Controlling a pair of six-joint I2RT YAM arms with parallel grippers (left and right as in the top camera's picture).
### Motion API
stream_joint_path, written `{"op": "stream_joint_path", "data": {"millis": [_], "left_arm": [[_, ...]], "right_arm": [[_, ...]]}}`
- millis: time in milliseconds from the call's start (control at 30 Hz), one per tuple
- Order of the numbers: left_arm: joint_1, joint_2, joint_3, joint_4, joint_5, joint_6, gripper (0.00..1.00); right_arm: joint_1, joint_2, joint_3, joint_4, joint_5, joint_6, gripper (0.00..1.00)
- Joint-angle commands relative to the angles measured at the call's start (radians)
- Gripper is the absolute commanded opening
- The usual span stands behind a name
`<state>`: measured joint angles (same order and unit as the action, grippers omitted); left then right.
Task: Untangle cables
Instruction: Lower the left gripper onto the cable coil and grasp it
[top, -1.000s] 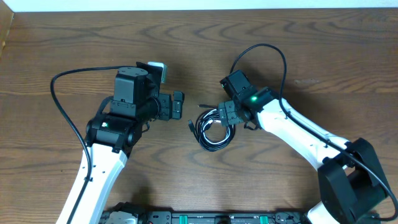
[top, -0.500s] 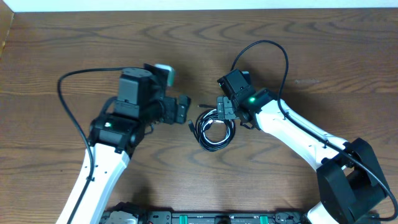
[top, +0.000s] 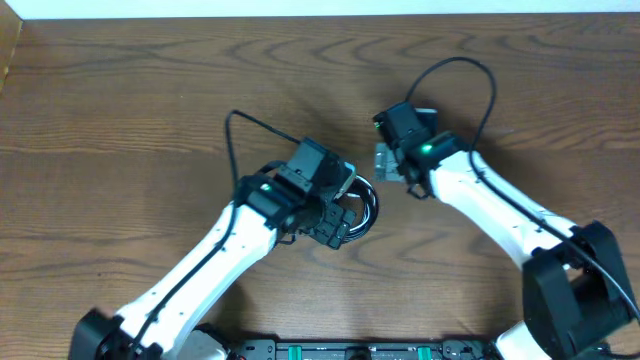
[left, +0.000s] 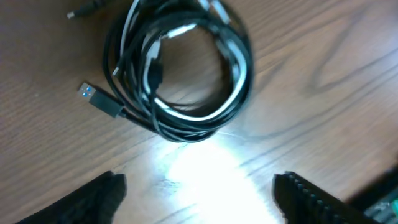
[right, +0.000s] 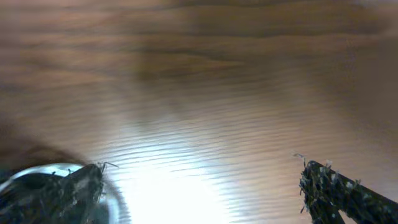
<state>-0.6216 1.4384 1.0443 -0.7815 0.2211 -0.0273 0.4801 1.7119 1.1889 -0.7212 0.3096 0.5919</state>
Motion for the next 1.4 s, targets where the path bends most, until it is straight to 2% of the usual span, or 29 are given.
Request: {"op": "stream_joint_path", "data": {"millis": [0, 133, 400, 533, 667, 933, 1133, 1367], "left_arm": [[-0.003, 0.046, 0.013, -0.002, -0.085, 0.008, 0.70], [-0.003, 0.098, 0.013, 0.027, -0.127, 0.008, 0.58], [-0.003, 0.178, 0.010, 0.129, -0.185, 0.006, 0.57], [-0.003, 0.222, 0.007, 0.172, -0.185, -0.040, 0.47], [-0.003, 0.255, 0.007, 0.187, -0.185, -0.056, 0.46], [-0.003, 0.262, 0.003, 0.074, -0.185, -0.058, 0.45], [-0.003, 0.262, -0.007, 0.108, -0.179, -0.069, 0.45], [-0.003, 0.265, -0.009, 0.197, -0.124, -0.135, 0.42]], "right_arm": [[-0.073, -0.096, 0.000, -0.032, 0.060, 0.000, 0.99], [-0.158, -0.176, 0.000, -0.067, 0.062, -0.064, 0.99], [-0.233, -0.322, 0.000, -0.148, 0.054, -0.111, 0.99], [-0.232, -0.369, 0.000, -0.163, 0.054, -0.111, 0.99], [-0.232, -0.380, 0.000, -0.163, 0.054, -0.117, 0.99], [-0.233, -0.378, 0.000, -0.169, 0.055, -0.137, 0.99], [-0.233, -0.378, 0.000, -0.169, 0.055, -0.137, 0.99], [-0.233, -0.378, -0.001, -0.175, 0.055, -0.137, 0.99]]}}
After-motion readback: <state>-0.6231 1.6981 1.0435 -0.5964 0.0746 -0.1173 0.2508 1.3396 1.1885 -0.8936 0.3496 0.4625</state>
